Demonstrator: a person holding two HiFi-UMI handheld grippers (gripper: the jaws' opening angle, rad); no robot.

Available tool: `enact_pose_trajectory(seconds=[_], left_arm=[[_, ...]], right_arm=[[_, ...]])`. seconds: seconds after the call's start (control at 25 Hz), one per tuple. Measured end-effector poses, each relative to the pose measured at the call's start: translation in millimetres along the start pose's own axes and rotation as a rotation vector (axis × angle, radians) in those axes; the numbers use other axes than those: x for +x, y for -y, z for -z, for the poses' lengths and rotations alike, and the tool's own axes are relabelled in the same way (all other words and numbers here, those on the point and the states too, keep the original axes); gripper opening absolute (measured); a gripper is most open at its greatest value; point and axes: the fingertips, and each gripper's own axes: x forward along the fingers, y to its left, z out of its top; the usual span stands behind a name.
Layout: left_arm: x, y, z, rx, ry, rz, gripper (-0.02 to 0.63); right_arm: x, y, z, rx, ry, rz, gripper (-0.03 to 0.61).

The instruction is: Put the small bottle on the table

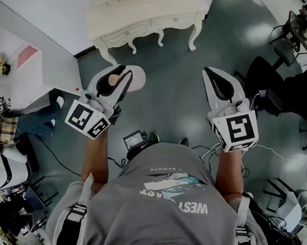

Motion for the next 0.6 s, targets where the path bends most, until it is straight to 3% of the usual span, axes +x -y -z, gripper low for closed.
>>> enact_pose_trajectory(seconds=[0.6], left_arm=[[-15.5, -35.6, 5.5, -0.018, 0.008, 0.035, 0.091]], right_arm=[[25.7, -18.5, -4.1, 0.045, 0.008, 0.058, 0.002]])
